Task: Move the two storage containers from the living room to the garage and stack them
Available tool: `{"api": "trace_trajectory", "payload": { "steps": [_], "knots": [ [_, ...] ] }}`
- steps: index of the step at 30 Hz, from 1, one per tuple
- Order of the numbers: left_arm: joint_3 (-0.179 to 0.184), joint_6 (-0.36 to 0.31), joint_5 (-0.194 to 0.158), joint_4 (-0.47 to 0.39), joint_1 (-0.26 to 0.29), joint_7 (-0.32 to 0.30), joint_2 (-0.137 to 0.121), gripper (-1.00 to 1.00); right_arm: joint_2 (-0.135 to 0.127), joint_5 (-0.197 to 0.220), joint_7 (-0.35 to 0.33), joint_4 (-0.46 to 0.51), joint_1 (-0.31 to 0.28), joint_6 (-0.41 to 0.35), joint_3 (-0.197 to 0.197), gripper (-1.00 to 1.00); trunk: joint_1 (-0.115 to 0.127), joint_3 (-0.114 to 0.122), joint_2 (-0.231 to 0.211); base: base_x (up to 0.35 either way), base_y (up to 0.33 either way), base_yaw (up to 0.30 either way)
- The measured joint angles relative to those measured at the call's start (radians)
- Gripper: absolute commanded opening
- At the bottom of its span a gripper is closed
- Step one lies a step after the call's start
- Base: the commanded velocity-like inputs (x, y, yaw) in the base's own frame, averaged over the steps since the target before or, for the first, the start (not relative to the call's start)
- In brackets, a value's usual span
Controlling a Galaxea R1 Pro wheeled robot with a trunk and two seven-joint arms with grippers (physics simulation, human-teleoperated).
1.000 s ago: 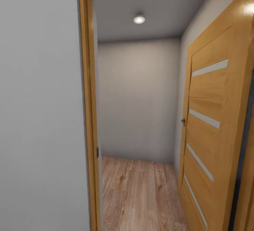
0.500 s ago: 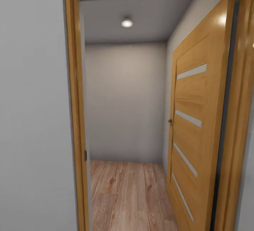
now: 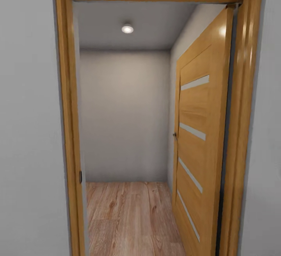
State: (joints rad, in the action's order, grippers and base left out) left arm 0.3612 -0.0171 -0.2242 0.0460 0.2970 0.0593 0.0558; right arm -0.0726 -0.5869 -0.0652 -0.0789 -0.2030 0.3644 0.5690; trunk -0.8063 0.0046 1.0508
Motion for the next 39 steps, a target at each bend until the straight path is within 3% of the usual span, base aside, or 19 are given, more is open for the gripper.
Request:
{"api": "trace_trajectory", "payload": {
  "steps": [13, 16, 20, 23, 39],
  "knots": [
    [0.000, 0.002, -0.001, 0.000, 0.000, 0.002, -0.005, 1.00, -0.001, 0.004, 0.004, 0.000, 0.000, -0.003, 0.001, 1.00, 0.000, 0.010, 0.000, 0.000, 0.000, -0.141],
    [0.000, 0.002, -0.001, 0.000, 0.000, 0.002, -0.006, 1.00, 0.001, 0.005, 0.006, 0.001, 0.000, -0.021, 0.001, 1.00, 0.000, 0.007, 0.000, 0.000, 0.000, 0.039],
    [0.000, 0.003, -0.001, 0.000, 0.000, 0.003, -0.007, 1.00, 0.003, 0.006, 0.008, 0.008, 0.000, -0.127, 0.001, 1.00, 0.000, 0.001, 0.000, 0.000, 0.000, 0.057],
    [0.000, 0.003, -0.001, 0.000, 0.000, 0.003, -0.007, 1.00, 0.003, 0.007, 0.009, 0.010, 0.000, -0.150, 0.001, 1.00, 0.000, -0.003, 0.000, 0.000, 0.000, 0.060],
    [0.001, 0.002, 0.001, 0.000, -0.001, 0.003, -0.008, 1.00, 0.005, 0.000, 0.010, 0.011, 0.000, -0.163, 0.001, 1.00, 0.000, -0.027, -0.001, 0.000, 0.000, 0.056]
  ]
}}
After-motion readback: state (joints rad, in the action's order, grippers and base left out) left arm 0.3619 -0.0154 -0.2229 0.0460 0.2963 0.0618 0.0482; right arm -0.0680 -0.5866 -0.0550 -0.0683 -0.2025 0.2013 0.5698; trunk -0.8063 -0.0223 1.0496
